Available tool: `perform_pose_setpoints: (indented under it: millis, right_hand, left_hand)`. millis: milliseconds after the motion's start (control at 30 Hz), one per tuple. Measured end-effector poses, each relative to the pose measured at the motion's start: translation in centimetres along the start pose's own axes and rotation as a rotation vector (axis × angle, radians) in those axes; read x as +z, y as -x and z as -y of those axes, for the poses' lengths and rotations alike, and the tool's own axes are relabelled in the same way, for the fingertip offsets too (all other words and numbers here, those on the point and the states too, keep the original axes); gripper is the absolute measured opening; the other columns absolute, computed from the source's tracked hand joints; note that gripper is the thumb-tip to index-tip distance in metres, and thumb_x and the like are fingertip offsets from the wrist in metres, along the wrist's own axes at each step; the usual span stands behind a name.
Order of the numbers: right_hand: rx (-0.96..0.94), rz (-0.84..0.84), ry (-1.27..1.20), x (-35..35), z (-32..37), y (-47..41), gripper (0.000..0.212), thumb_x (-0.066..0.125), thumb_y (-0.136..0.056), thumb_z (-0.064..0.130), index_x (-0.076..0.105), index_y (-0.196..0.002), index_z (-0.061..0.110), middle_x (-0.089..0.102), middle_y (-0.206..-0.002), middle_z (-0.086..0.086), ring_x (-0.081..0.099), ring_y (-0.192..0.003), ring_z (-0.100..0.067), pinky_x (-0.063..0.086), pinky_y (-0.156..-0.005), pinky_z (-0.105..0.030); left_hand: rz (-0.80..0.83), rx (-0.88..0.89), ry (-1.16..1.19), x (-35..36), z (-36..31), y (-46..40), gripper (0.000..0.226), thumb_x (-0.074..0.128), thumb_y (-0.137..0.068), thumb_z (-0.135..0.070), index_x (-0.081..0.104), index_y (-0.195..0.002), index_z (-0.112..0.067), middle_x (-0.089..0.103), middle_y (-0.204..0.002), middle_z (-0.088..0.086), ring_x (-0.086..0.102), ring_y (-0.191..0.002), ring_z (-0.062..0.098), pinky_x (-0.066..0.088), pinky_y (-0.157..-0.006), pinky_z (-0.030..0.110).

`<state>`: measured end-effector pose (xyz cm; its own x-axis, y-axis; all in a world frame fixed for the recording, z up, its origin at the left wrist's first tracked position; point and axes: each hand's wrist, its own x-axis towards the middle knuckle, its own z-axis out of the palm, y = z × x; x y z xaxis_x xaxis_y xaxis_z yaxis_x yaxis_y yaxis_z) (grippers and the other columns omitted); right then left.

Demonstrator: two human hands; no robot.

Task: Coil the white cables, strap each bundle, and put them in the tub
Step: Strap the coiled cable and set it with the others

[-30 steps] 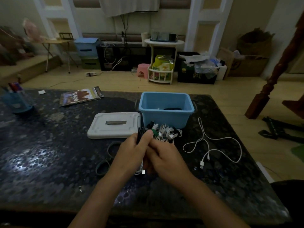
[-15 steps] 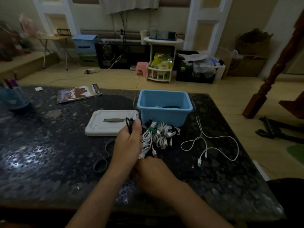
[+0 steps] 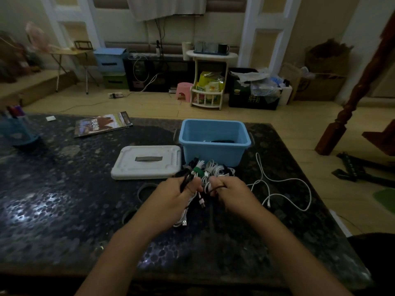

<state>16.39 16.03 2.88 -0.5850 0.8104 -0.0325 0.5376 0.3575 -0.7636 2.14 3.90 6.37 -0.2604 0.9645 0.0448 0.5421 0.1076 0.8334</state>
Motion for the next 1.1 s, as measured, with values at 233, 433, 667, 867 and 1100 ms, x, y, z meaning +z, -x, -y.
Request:
perform_pose_setpoints:
  millis: [233,433,667,867,1100]
  right_hand:
    - [-0.016,0.168,-0.264,-0.4,2.4,0.9,0.031,0.061,-0.100,0.022,0.062,-0.069,0.024,0.052,-0.044,0.019,0.047,-0.041,0.008,0.036,-0.051,-0.013]
    - [-0.084,0.387,-0.272,-2.8,2.8,2.1,0.016,0.062,-0.098,0.030,0.076,-0.093,0.022,0.063,-0.071,0.009,0.053,-0.063,-0.009,0.039,-0.056,-0.016]
    - [-0.132,0.048,-0.397,-1.1,2.8,1.8,0.028,0.049,-0.105,0.025,0.069,-0.090,0.011,0.045,-0.057,0.002,0.043,-0.049,-0.008,0.042,-0.053,-0.028]
    - [-0.177,-0.164,-0.295,-0.4,2.8,1.3,0.029,0.053,-0.103,0.028,0.063,-0.075,0.025,0.055,-0.050,0.020,0.051,-0.048,0.001,0.037,-0.055,-0.023]
    - [-0.164,-0.214,-0.064,-1.3,1.7,0.9,0.028,0.059,-0.098,0.040,0.070,-0.078,0.023,0.066,-0.066,0.011,0.057,-0.061,-0.003,0.044,-0.060,-0.025]
  left_hand:
    - [-0.123,0.008,-0.379,0.2,1.2,-0.7,0.043,0.042,-0.097,-0.054,0.044,-0.065,-0.026,0.051,-0.068,-0.006,0.048,-0.062,0.008,0.030,-0.054,0.028]
    - [-0.222,-0.006,-0.355,-0.9,3.0,-1.1,0.036,0.045,-0.099,-0.046,0.057,-0.078,-0.020,0.056,-0.075,-0.004,0.052,-0.068,0.011,0.032,-0.057,0.029]
    - [-0.165,-0.114,-0.139,-0.3,2.2,-1.1,0.059,0.037,-0.089,-0.063,0.073,-0.076,-0.018,0.066,-0.061,-0.011,0.058,-0.058,0.000,0.038,-0.054,0.016]
    - [-0.167,-0.071,-0.179,0.6,1.5,-0.9,0.043,0.042,-0.098,-0.050,0.049,-0.065,-0.023,0.055,-0.055,-0.005,0.052,-0.048,0.001,0.033,-0.048,0.016]
    - [-0.254,-0.208,0.174,0.3,0.8,-1.0,0.043,0.042,-0.098,-0.054,0.047,-0.069,-0.023,0.044,-0.044,-0.005,0.044,-0.050,0.020,0.033,-0.058,0.034]
